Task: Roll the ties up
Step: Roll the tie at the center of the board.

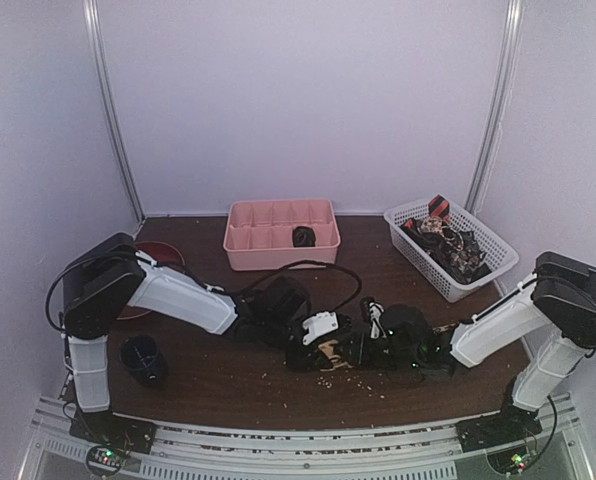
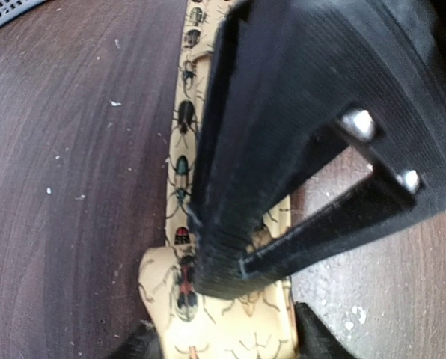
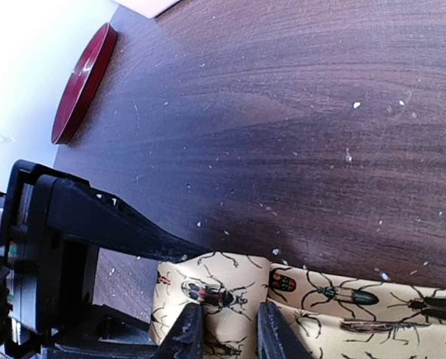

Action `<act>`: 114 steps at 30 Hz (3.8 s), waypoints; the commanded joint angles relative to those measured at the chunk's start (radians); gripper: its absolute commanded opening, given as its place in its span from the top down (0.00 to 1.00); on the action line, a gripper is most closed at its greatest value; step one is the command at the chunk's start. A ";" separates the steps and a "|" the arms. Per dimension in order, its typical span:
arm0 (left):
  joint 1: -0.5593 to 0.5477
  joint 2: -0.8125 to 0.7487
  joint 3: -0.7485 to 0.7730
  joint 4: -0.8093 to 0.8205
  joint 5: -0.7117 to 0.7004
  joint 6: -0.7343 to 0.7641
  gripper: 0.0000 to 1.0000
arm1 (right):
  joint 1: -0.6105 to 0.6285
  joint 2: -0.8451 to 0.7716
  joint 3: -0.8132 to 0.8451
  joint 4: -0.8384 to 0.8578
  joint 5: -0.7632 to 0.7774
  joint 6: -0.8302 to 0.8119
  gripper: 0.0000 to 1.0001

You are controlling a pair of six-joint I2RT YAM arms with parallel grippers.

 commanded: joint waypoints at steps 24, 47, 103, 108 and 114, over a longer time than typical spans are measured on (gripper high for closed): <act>0.043 -0.208 -0.139 -0.106 -0.265 -0.109 0.35 | 0.052 0.100 0.016 0.083 -0.041 0.121 0.77; 0.119 -0.451 -0.478 0.173 -0.217 -0.742 1.00 | 0.083 0.134 0.076 0.050 0.022 0.098 0.76; -0.026 -0.201 -0.302 0.285 -0.167 -0.783 0.97 | 0.083 0.025 0.070 -0.078 0.066 0.000 0.77; -0.032 -0.203 -0.288 0.248 -0.203 -0.790 0.93 | 0.083 0.017 0.066 -0.078 0.067 -0.003 0.77; -0.033 -0.217 -0.291 0.204 -0.273 -0.832 0.93 | 0.084 0.027 0.071 -0.073 0.063 -0.007 0.77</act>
